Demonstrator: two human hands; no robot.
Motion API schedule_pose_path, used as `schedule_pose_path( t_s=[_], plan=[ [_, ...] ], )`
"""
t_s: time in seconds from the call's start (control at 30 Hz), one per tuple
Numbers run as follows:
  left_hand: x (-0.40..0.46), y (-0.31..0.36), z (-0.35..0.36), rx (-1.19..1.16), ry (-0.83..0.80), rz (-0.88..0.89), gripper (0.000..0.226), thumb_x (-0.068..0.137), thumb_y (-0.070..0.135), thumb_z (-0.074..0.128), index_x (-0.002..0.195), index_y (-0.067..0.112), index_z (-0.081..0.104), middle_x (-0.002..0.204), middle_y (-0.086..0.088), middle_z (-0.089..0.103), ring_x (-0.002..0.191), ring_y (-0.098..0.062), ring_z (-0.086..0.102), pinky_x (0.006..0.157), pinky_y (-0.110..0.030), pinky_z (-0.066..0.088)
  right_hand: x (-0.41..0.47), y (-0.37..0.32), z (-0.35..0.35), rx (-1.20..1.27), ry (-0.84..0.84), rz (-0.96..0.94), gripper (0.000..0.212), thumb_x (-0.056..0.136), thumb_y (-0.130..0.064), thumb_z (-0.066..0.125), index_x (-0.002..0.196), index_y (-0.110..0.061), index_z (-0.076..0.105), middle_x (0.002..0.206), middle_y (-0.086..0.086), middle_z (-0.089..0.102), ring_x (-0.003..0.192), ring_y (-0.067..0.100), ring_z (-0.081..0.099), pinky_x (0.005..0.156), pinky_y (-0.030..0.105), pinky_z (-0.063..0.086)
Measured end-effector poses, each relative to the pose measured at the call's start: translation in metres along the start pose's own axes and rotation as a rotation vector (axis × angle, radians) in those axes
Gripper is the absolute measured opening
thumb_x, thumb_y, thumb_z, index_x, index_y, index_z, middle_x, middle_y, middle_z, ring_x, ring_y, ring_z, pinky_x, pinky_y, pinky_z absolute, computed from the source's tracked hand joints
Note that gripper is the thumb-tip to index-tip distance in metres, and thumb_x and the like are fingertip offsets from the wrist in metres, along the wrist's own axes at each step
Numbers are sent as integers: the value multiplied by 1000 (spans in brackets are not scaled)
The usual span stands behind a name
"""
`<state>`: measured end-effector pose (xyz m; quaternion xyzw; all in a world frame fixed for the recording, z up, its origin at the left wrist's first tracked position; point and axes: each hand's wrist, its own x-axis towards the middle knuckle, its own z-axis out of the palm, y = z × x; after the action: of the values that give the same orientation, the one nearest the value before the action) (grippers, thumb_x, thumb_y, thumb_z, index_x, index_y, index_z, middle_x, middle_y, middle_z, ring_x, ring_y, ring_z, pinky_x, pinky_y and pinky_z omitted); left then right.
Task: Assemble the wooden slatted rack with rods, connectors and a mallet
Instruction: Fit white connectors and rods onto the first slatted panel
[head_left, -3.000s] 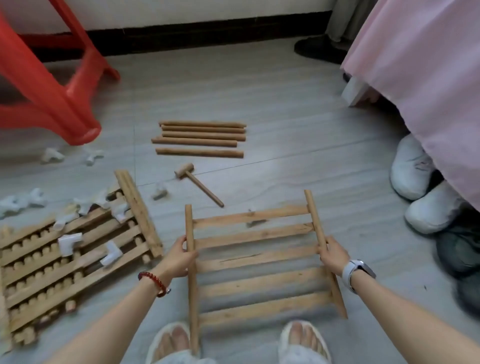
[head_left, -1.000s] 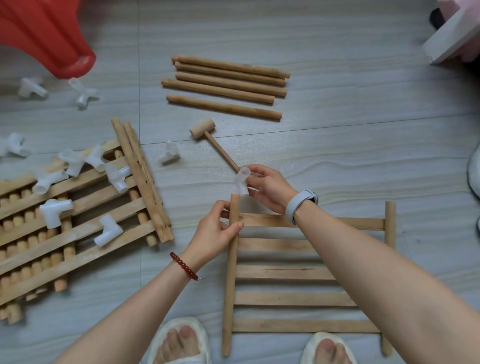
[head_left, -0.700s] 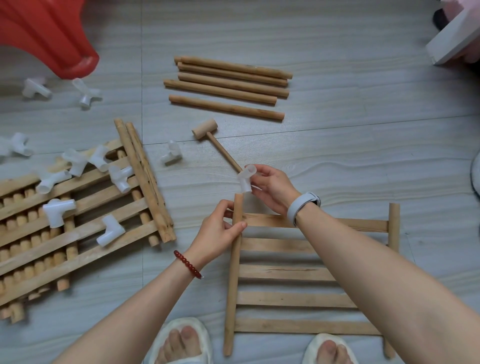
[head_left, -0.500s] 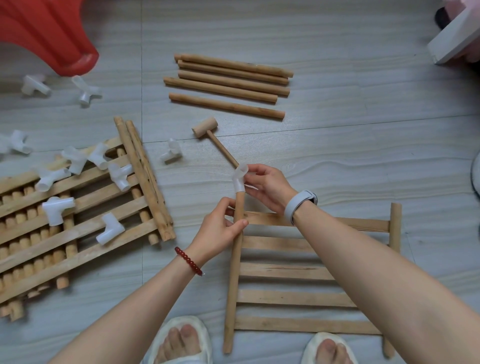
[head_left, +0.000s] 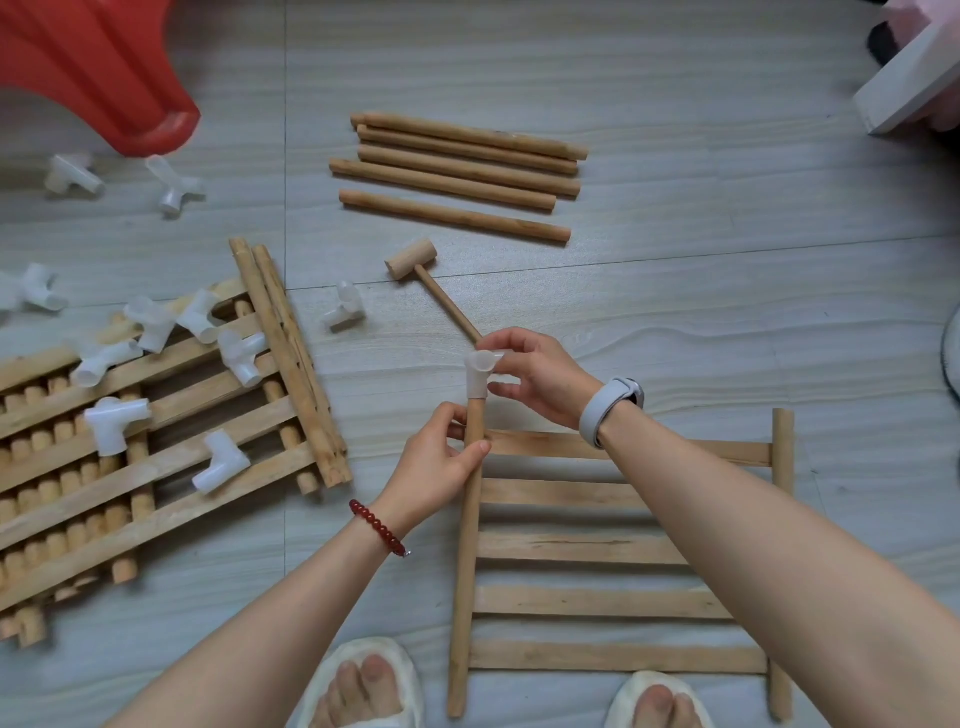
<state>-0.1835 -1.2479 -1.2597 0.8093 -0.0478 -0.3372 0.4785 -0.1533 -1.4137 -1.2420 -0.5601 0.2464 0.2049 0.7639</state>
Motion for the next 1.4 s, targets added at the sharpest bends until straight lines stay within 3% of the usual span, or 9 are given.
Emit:
schedule_pose_path(
  t_s=[0.13, 0.33, 0.53, 0.77, 0.93, 1.1, 1.2, 1.27, 1.4],
  plan=[
    [1, -1, -1, 19, 8, -13, 17, 88, 19, 63, 99, 22, 50, 100, 1, 61, 80, -18, 62, 77, -30, 52, -1, -5, -1, 9, -34, 47, 21, 93, -2, 45, 87, -14, 61, 91, 2, 57, 80, 16, 54, 70, 28, 45],
    [0, 1, -2, 10, -11, -22, 16, 89, 18, 63, 97, 21, 50, 99, 1, 61, 77, -14, 59, 67, -22, 47, 2, -1, -4, -286, -25, -8, 15, 96, -11, 50, 99, -16, 63, 89, 0, 59, 72, 12, 55, 62, 21, 42],
    [0, -1, -4, 18, 0, -21, 18, 87, 15, 65, 98, 18, 51, 100, -4, 62, 81, -20, 61, 79, -36, 52, -2, -3, -7, -177, -97, 31, 24, 96, 1, 43, 94, -14, 61, 89, 2, 56, 69, 12, 54, 59, 19, 45],
    [1, -1, -5, 22, -2, -25, 19, 86, 16, 67, 91, 24, 50, 98, 0, 60, 79, -18, 60, 78, -34, 51, 1, -2, -8, -326, -160, 52, 34, 95, 2, 40, 93, -20, 65, 88, 0, 57, 70, 11, 53, 65, 23, 42],
    [6, -1, -4, 36, 5, -43, 18, 85, 19, 68, 93, 23, 53, 96, 6, 60, 89, -19, 61, 86, -36, 51, 1, -3, -7, -178, -101, 102, 38, 91, 7, 36, 99, -17, 65, 96, 0, 54, 73, 16, 53, 63, 24, 41],
    [9, -1, -4, -22, 12, -89, 17, 82, 15, 71, 93, 15, 58, 94, -1, 64, 83, -19, 63, 72, -29, 52, -4, -10, -9, -450, -110, 79, 25, 96, -24, 46, 110, -23, 66, 109, -1, 61, 92, 14, 53, 75, 26, 41],
    [11, -2, -2, -43, 37, -112, 16, 81, 11, 72, 92, 12, 61, 91, -3, 66, 87, -22, 65, 81, -37, 54, -4, -14, -6, -587, -77, 32, 34, 93, -43, 51, 114, -20, 66, 113, -6, 61, 98, 8, 53, 73, 20, 40],
    [11, -3, -2, -38, 44, -121, 15, 80, 11, 72, 91, 12, 61, 90, -2, 66, 89, -22, 65, 84, -39, 53, -1, -9, -1, -661, -30, -53, 33, 93, -39, 55, 113, -15, 67, 104, -9, 59, 95, 3, 53, 69, 15, 37],
    [11, -5, 3, -34, 73, -144, 16, 81, 11, 71, 94, 10, 62, 93, -5, 66, 90, -22, 64, 86, -40, 52, 1, 1, 4, -661, 11, -114, 28, 94, -30, 56, 111, -11, 68, 95, -8, 57, 95, 8, 51, 74, 17, 38]
  ],
)
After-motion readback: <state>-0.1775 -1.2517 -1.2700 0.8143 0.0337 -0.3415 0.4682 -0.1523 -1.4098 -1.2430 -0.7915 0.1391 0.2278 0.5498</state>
